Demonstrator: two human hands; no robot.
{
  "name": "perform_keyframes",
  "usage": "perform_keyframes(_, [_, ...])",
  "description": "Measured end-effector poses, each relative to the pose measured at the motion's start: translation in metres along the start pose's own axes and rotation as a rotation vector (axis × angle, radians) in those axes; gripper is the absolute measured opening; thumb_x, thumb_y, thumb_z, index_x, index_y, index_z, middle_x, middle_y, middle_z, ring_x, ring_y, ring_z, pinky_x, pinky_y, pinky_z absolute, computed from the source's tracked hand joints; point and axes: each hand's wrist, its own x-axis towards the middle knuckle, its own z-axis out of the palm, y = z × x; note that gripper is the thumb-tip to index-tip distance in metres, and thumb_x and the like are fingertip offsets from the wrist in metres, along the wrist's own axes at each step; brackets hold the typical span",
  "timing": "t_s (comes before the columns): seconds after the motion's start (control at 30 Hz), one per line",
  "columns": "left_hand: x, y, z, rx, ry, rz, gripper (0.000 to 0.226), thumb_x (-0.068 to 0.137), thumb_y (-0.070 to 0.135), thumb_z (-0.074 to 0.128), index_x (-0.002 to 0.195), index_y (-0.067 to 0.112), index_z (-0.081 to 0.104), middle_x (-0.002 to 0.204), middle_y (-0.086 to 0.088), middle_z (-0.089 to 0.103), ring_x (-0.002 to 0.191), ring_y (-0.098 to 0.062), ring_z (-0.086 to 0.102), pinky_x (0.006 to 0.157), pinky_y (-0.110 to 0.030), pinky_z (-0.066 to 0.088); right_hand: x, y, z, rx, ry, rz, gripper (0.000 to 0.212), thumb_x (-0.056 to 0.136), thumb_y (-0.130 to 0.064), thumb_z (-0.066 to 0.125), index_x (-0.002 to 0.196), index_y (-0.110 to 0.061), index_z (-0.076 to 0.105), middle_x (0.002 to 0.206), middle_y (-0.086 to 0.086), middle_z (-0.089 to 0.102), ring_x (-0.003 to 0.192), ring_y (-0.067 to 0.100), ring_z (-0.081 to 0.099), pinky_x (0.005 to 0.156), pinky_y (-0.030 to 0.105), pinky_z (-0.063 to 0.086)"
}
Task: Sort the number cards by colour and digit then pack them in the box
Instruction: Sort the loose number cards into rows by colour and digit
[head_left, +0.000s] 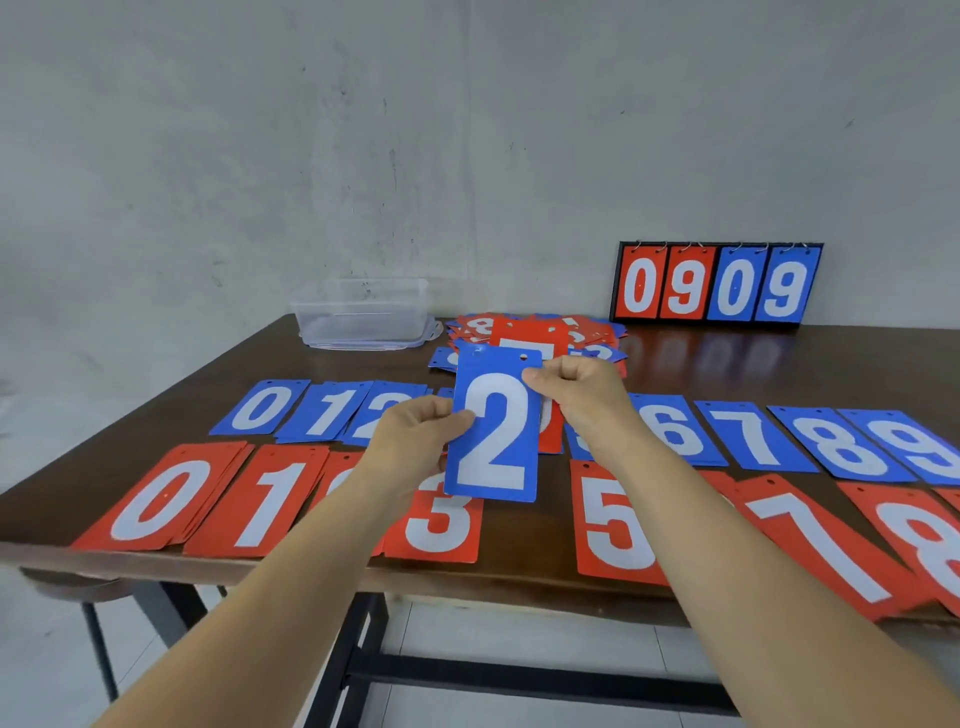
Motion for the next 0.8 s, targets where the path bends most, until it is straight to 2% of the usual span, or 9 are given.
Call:
perform_keyframes(0.07, [0.000, -0.002, -0.008, -0.017, 0.018, 0.000, 0.013, 0.087, 0.027, 0.069, 0.085, 0.015, 0.064, 0.104, -0.005, 0.072, 0.097, -0.023, 0.070, 0.088, -0.047, 0.056, -0.005, 0.000, -0.001, -0.024, 0.034, -0.005, 0.009, 0.091, -0.013, 0.064, 0.085, -0.020, 0.066, 0.099, -0.002, 0.069, 0.095, 0.015, 0.068, 0.077, 0.029, 0.059])
perform_keyframes(0.1, [0.001, -0.002, -0.013, -0.028, 0.038, -0.008, 0.013, 0.087, 0.026, 0.069, 0.088, 0.014, 0.065, 0.102, -0.005, 0.073, 0.095, -0.022, 0.070, 0.088, -0.047, 0.056, -0.007, 0.000, -0.003, -0.057, 0.048, 0.006, 0.014, 0.091, -0.009, 0.064, 0.090, -0.023, 0.065, 0.106, -0.001, 0.066, 0.098, 0.017, 0.066, 0.076, 0.031, 0.059])
perform_keyframes(0.17, [0.006, -0.001, -0.028, -0.045, 0.094, -0.033, 0.017, 0.087, 0.024, 0.070, 0.097, 0.011, 0.066, 0.098, -0.006, 0.073, 0.092, -0.022, 0.071, 0.088, -0.048, 0.056, -0.013, 0.001, -0.008, -0.103, 0.059, 0.029, 0.028, 0.090, -0.004, 0.064, 0.110, -0.023, 0.060, 0.119, 0.001, 0.060, 0.099, 0.016, 0.063, 0.064, 0.024, 0.058])
perform_keyframes(0.23, [0.013, 0.001, -0.044, -0.070, 0.131, -0.029, 0.019, 0.087, 0.020, 0.070, 0.100, 0.006, 0.066, 0.097, -0.009, 0.073, 0.091, -0.024, 0.071, 0.088, -0.048, 0.056, -0.016, 0.003, -0.011, -0.083, 0.048, 0.042, 0.053, 0.088, -0.004, 0.065, 0.133, -0.024, 0.046, 0.122, 0.002, 0.056, 0.094, 0.014, 0.060, 0.051, 0.015, 0.052])
perform_keyframes(0.33, [0.025, 0.003, -0.070, -0.096, 0.183, -0.010, 0.017, 0.086, 0.015, 0.070, 0.099, 0.004, 0.067, 0.101, -0.014, 0.072, 0.089, -0.028, 0.071, 0.085, -0.047, 0.057, -0.020, 0.006, -0.010, -0.028, 0.043, 0.057, 0.073, 0.088, -0.007, 0.067, 0.146, -0.026, 0.028, 0.111, -0.002, 0.059, 0.085, 0.011, 0.061, 0.050, 0.014, 0.051])
perform_keyframes(0.43, [0.041, 0.005, -0.093, -0.034, 0.239, -0.008, 0.014, 0.084, 0.019, 0.074, 0.093, 0.011, 0.067, 0.098, -0.013, 0.073, 0.088, -0.029, 0.072, 0.085, -0.048, 0.057, -0.023, 0.007, -0.006, -0.063, 0.062, 0.057, 0.073, 0.088, -0.012, 0.068, 0.147, -0.027, 0.028, 0.114, 0.000, 0.064, 0.085, 0.012, 0.062, 0.055, 0.018, 0.052])
perform_keyframes(0.53, [0.056, 0.006, -0.109, 0.056, 0.299, -0.033, 0.018, 0.081, 0.026, 0.077, 0.091, 0.016, 0.066, 0.098, -0.010, 0.073, 0.089, -0.026, 0.071, 0.085, -0.047, 0.057, -0.023, 0.009, -0.002, -0.078, 0.058, 0.069, 0.069, 0.087, -0.013, 0.069, 0.144, -0.027, 0.032, 0.117, 0.002, 0.064, 0.082, 0.011, 0.063, 0.051, 0.017, 0.052])
perform_keyframes(0.7, [0.080, 0.001, -0.122, 0.125, 0.315, -0.036, 0.018, 0.081, 0.024, 0.077, 0.089, 0.013, 0.065, 0.099, -0.012, 0.072, 0.088, -0.025, 0.071, 0.082, -0.043, 0.058, -0.025, 0.011, -0.001, -0.086, 0.073, 0.084, 0.058, 0.087, -0.014, 0.069, 0.137, -0.025, 0.041, 0.109, 0.001, 0.067, 0.076, 0.007, 0.064, 0.056, 0.021, 0.054])
perform_keyframes(0.8, [0.094, 0.000, -0.120, 0.200, 0.300, -0.034, 0.018, 0.081, 0.024, 0.077, 0.088, 0.011, 0.066, 0.098, -0.012, 0.072, 0.085, -0.025, 0.070, 0.072, -0.038, 0.059, -0.026, 0.011, -0.004, -0.070, 0.105, 0.101, 0.056, 0.086, -0.016, 0.070, 0.134, -0.026, 0.044, 0.093, -0.006, 0.068, 0.074, 0.005, 0.065, 0.052, 0.020, 0.052])
